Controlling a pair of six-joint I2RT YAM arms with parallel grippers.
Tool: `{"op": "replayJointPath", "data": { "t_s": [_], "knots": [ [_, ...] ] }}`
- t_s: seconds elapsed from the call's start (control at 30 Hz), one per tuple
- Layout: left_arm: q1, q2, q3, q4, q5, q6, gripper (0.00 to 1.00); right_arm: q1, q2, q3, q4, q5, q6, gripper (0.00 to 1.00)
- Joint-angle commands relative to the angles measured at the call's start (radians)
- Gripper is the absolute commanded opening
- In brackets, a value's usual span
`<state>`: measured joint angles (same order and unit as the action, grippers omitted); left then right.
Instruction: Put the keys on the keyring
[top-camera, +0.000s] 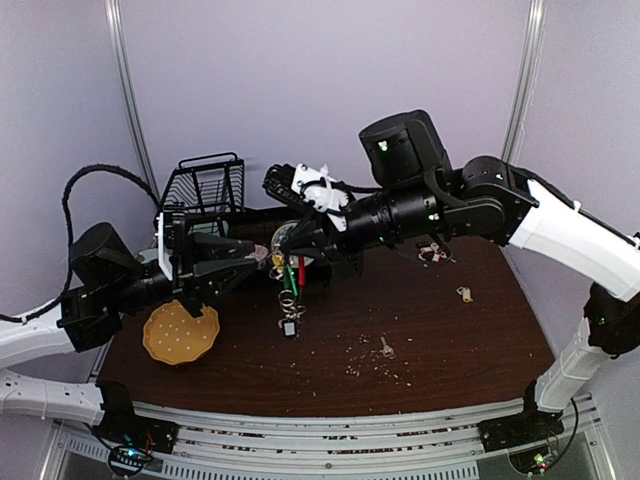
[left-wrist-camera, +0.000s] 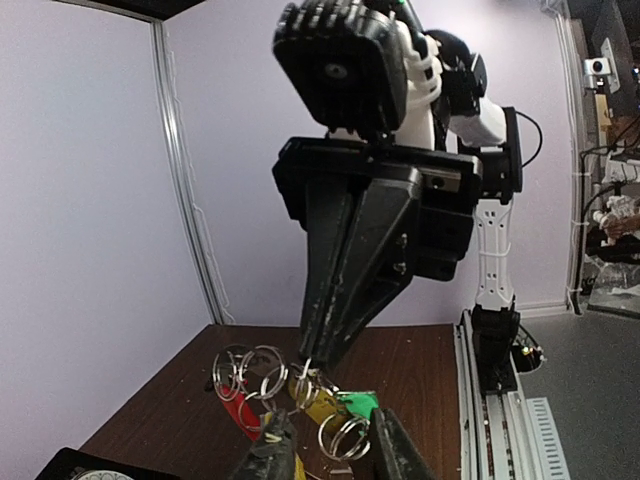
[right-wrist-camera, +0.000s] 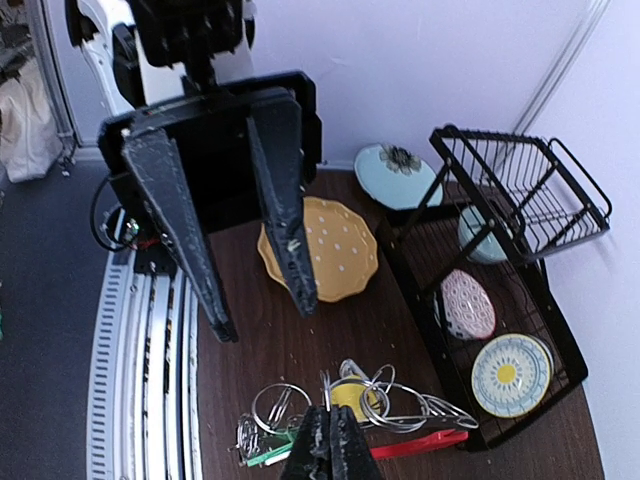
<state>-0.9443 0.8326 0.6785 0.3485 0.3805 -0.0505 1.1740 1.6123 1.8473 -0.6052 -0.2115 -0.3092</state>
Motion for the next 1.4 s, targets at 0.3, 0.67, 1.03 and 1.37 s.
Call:
{"op": "replayJointPath", "data": {
  "t_s": [0.3,0.67,1.03,1.37],
  "knots": [
    [-0.001,0.093,0.055,-0.097,0.05,0.045,0.22,0.052,0.051,0.081,-0.161,0.153,-0.044,0.0],
    [-0.004,0.116,0.055,-0.088,0.068,0.026,0.15,0.074,0.049,0.068,-0.107,0.113,-0.063,0.0],
    [-0.007,0.086,0.029,-0.053,0.052,0.029,0.0,0.075,0.036,0.041,-0.076,0.111,-0.063,0.0],
    [-0.007,0.028,-0.045,0.097,-0.024,-0.058,0.0,0.044,-0.164,-0.405,0.441,0.03,0.173,0.3]
  ]
}}
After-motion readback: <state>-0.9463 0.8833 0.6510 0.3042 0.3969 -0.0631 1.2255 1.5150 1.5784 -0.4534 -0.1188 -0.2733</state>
